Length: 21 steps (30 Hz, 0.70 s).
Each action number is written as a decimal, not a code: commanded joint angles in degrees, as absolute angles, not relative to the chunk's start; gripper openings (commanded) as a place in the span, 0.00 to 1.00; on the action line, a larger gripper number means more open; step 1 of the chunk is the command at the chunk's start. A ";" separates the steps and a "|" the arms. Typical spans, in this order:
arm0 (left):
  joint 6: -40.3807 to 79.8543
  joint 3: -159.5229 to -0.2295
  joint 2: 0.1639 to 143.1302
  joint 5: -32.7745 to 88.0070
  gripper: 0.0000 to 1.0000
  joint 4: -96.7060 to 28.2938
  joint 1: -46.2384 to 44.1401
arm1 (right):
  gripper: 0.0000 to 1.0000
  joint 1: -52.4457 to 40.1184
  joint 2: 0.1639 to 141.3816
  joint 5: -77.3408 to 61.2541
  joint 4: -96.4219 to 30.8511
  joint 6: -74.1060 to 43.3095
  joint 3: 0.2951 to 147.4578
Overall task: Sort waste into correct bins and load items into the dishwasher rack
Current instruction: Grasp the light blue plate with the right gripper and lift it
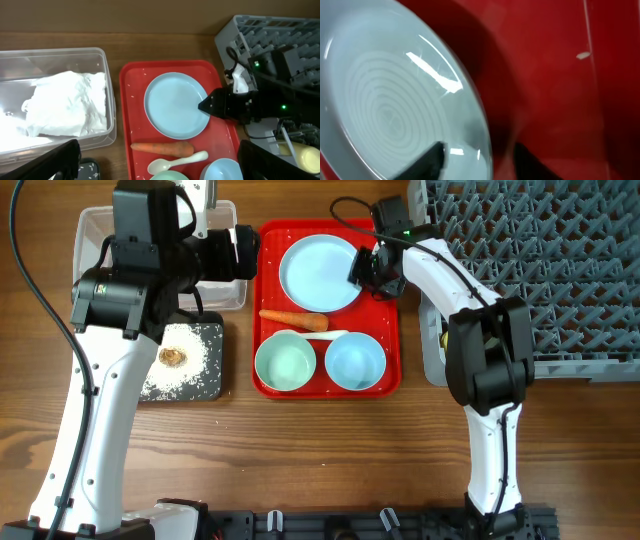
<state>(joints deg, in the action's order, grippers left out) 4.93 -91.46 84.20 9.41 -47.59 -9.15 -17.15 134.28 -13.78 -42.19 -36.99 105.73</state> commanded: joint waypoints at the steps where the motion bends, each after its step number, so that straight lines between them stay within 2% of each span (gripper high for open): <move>1: 5.43 -91.53 84.53 9.13 1.00 -47.48 -8.88 | 0.22 -17.21 136.75 -15.03 -42.19 -38.17 105.25; 3: 5.43 -91.53 84.53 9.13 1.00 -47.48 -8.88 | 0.08 -17.17 136.75 -14.79 -42.28 -39.09 105.30; 4: 5.43 -91.53 84.53 9.15 1.00 -47.51 -8.88 | 0.04 -17.12 136.75 -14.81 -42.26 -39.11 105.30; 11: 5.41 -91.53 84.53 9.10 1.00 -47.88 -8.88 | 0.04 -16.34 136.46 -13.08 -42.78 -37.67 107.57; 14: 5.41 -91.53 84.53 9.10 1.00 -47.88 -8.88 | 0.04 -15.29 134.52 -8.16 -45.50 -33.61 110.52; 21: 5.41 -91.53 84.53 9.10 1.00 -47.86 -8.88 | 0.04 -10.50 121.71 -7.05 -46.26 -21.04 112.95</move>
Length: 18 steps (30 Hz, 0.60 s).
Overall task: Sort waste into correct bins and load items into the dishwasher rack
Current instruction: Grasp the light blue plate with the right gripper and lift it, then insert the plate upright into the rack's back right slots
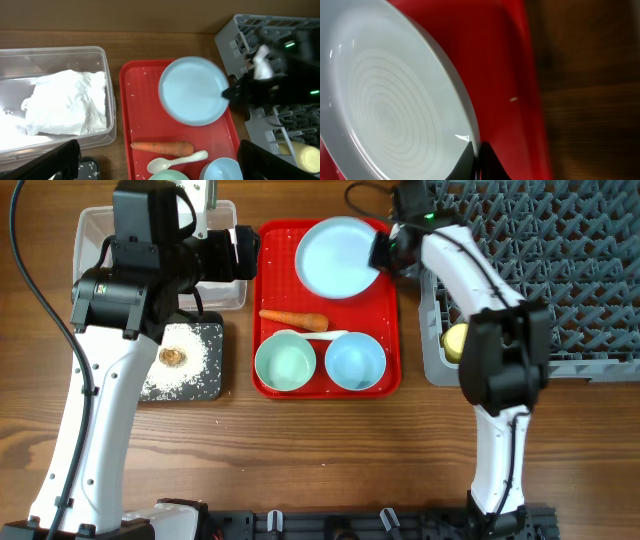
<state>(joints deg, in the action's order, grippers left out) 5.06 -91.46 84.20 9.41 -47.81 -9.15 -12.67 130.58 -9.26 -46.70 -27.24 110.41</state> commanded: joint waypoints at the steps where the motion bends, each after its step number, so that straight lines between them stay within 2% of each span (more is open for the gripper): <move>1: 5.41 -91.53 84.53 9.10 1.00 -47.88 -8.88 | 0.04 -9.39 119.13 -5.34 -46.19 -20.29 112.95; 5: 5.41 -91.53 84.53 9.10 1.00 -47.86 -8.88 | 0.04 -5.06 107.98 6.07 -44.27 -12.84 112.95; 9: 5.41 -91.53 84.53 9.10 1.00 -47.88 -8.88 | 0.04 -3.22 103.55 34.06 -43.24 -2.07 112.95; 11: 5.41 -91.53 84.53 9.10 1.00 -47.88 -8.88 | 0.05 -2.57 103.77 42.39 -43.05 3.57 112.90; 15: 5.41 -91.53 84.53 9.10 1.00 -47.88 -8.88 | 0.04 1.06 105.62 43.77 -41.80 16.40 112.86; 18: 5.41 -91.53 84.53 9.10 1.00 -47.88 -8.88 | 0.04 5.30 108.01 44.25 -41.06 17.80 112.79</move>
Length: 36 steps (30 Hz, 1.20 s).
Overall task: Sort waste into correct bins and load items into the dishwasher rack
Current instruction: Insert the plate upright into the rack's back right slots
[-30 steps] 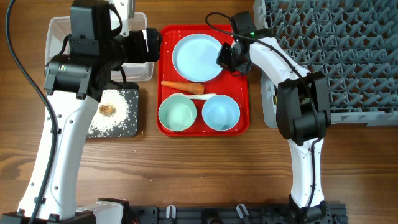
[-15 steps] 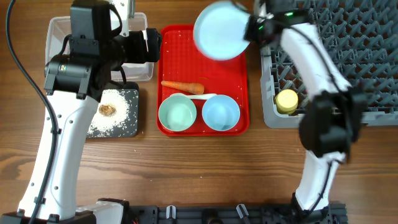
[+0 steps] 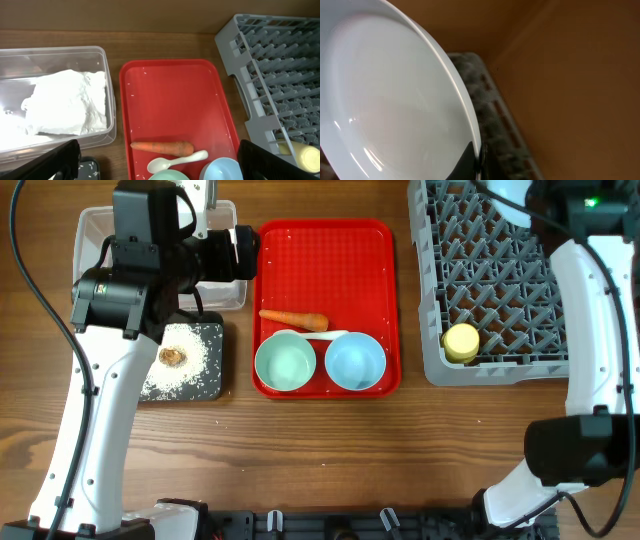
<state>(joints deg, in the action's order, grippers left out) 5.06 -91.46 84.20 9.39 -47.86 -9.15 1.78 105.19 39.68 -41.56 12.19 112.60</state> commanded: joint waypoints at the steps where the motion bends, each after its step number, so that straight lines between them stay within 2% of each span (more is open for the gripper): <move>1: 5.41 -91.53 84.53 9.10 1.00 -47.88 -8.88 | 0.04 6.63 108.84 44.71 -40.95 17.78 112.79; 7: 5.41 -91.53 84.53 9.10 1.00 -47.88 -8.88 | 0.04 12.16 114.32 45.47 -39.66 17.96 112.79; 14: 5.41 -91.53 84.53 9.10 1.00 -47.88 -8.88 | 0.05 12.27 118.74 45.01 -38.15 17.72 112.77; 19: 5.41 -91.53 84.53 9.13 1.00 -47.88 -8.88 | 0.09 12.19 120.14 36.18 -39.07 14.09 112.75; 20: 5.41 -91.53 84.53 9.10 1.00 -47.88 -8.88 | 0.15 12.19 120.14 35.79 -39.11 13.04 112.75; 21: 5.41 -91.53 84.53 9.10 1.00 -47.88 -8.88 | 0.35 12.16 120.14 35.20 -39.24 13.08 112.75; 22: 5.41 -91.53 84.53 9.10 1.00 -47.88 -8.88 | 0.71 12.19 120.14 33.71 -39.42 13.08 112.75; 23: 5.41 -91.53 84.53 9.10 1.00 -47.88 -8.88 | 0.98 12.19 120.14 31.35 -39.81 13.08 112.75; 28: 5.41 -91.53 84.53 9.10 1.00 -47.88 -8.88 | 1.00 12.03 119.52 28.34 -40.75 6.79 112.77; 32: 5.41 -91.53 84.53 9.10 1.00 -47.88 -8.88 | 1.00 9.82 112.77 22.65 -42.22 1.80 112.79; 36: 5.41 -91.53 84.53 9.10 1.00 -47.88 -8.88 | 1.00 6.22 102.87 -6.35 -46.15 0.78 112.77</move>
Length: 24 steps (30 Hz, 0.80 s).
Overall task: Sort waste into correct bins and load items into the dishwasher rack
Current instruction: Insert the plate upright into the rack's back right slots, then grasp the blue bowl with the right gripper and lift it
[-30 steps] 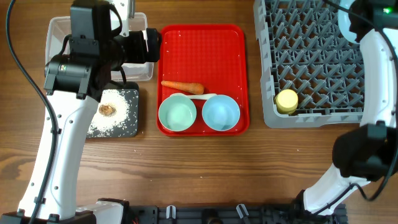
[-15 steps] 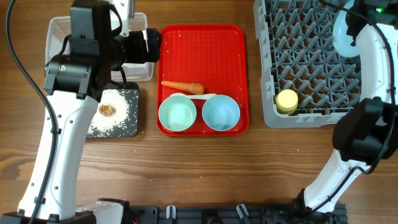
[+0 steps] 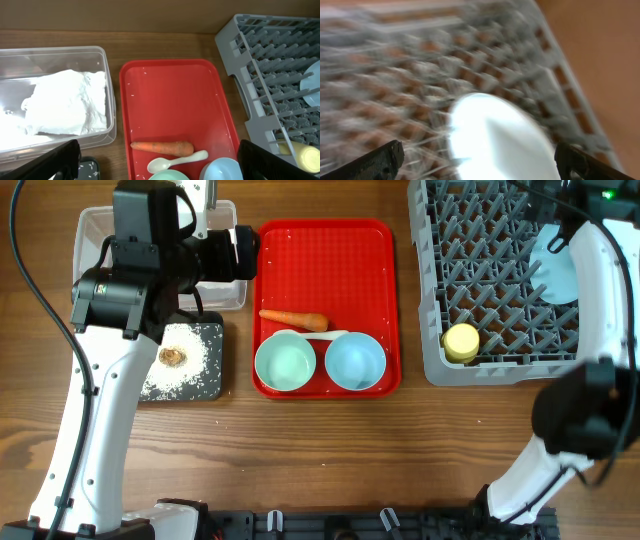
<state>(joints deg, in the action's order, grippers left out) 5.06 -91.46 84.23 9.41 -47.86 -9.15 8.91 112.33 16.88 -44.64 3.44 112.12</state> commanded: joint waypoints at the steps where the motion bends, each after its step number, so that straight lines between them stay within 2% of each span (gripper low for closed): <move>1: 5.41 -91.53 84.53 9.10 1.00 -47.88 -8.88 | 1.00 5.63 101.65 -14.57 -47.33 0.32 112.77; 3: 5.41 -91.53 84.53 9.10 1.00 -47.88 -8.88 | 1.00 3.29 100.95 -30.20 -50.70 -0.45 112.75; 4: 5.41 -91.53 84.53 9.10 1.00 -47.88 -8.88 | 1.00 0.93 101.75 -30.89 -53.76 -0.51 111.94; 9: 5.41 -91.53 84.53 9.10 1.00 -47.88 -8.88 | 1.00 -8.21 105.75 -23.68 -61.89 0.23 103.26; 13: 5.41 -91.53 84.53 9.10 1.00 -47.88 -8.88 | 1.00 -13.91 109.03 -23.75 -60.16 1.63 90.96; 19: 5.41 -91.53 84.53 9.10 1.00 -47.88 -8.88 | 0.99 -17.47 111.18 -20.18 -57.76 3.81 80.99; 21: 5.41 -91.53 84.53 9.10 1.00 -47.88 -8.88 | 0.96 -17.56 111.18 -18.09 -55.24 1.37 78.02; 24: 5.41 -91.53 84.53 9.10 1.00 -47.88 -8.88 | 0.77 -17.56 111.18 -17.78 -51.51 1.04 74.04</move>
<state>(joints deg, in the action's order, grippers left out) 5.06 -91.46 84.23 9.23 -48.01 -9.15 -17.45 110.43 -19.53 -53.06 1.83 76.69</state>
